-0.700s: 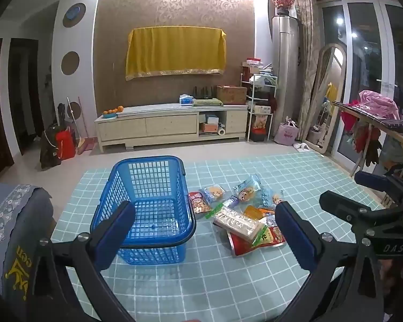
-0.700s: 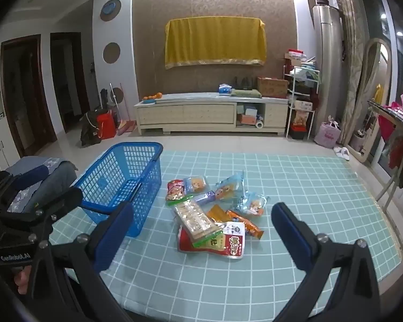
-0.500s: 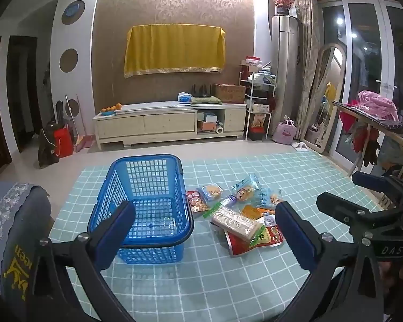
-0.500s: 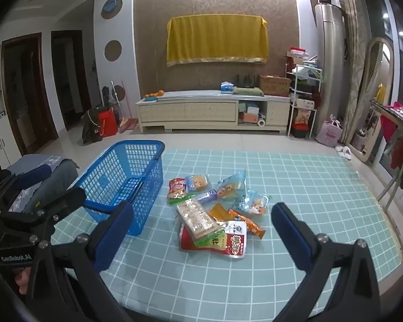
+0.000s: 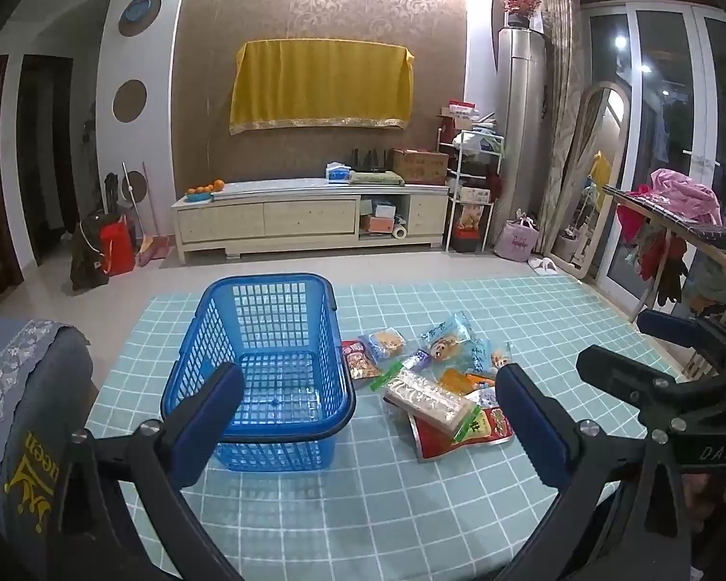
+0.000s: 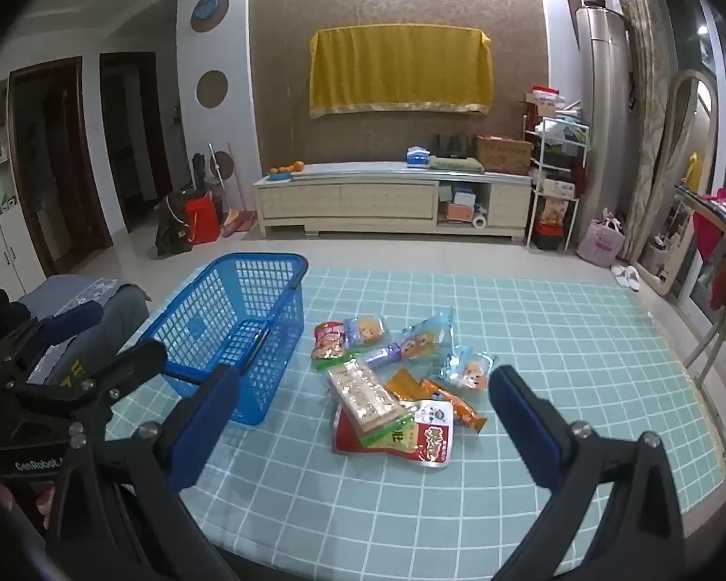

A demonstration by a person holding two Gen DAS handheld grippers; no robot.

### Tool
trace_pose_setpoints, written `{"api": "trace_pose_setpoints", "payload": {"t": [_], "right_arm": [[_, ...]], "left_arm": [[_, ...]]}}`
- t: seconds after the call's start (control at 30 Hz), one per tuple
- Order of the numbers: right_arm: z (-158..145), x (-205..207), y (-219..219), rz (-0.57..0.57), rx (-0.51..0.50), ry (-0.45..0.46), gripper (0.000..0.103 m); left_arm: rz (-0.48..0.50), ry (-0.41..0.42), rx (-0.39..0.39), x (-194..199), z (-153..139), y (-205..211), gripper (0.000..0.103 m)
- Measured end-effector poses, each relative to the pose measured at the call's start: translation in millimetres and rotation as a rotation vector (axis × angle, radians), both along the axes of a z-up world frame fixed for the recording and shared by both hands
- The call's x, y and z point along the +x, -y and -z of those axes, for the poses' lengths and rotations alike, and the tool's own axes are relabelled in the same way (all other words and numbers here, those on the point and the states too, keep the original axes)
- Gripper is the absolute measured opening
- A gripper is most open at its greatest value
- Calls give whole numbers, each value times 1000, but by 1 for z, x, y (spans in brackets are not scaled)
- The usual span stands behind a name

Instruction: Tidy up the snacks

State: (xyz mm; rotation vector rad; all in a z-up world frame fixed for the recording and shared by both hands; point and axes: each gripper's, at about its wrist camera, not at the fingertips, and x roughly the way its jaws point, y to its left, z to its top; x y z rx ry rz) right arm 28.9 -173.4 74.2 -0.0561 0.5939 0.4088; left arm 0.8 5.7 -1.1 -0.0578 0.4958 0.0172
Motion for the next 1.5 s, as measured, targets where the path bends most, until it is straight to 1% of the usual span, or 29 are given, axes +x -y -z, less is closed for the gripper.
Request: {"api": "trace_pose_setpoints", "payload": {"t": [0.23,0.73,1.1,1.5], "right_arm": [[-1,-1,-2,-2,-4,-8,103],[-3,-2,3,-19,6,-35,103],[-7,-1,4,-23,6,-47,103],[-8,1,3,-25,5,-53,103]], "left_arm": [[-1,-2,12,0,-2,2,103],[-10,-4,1,-1,-1,2,103],[-6,-6,14,-1,-1,2,103],[-4,-14,10,-2,-4,2,103]]}}
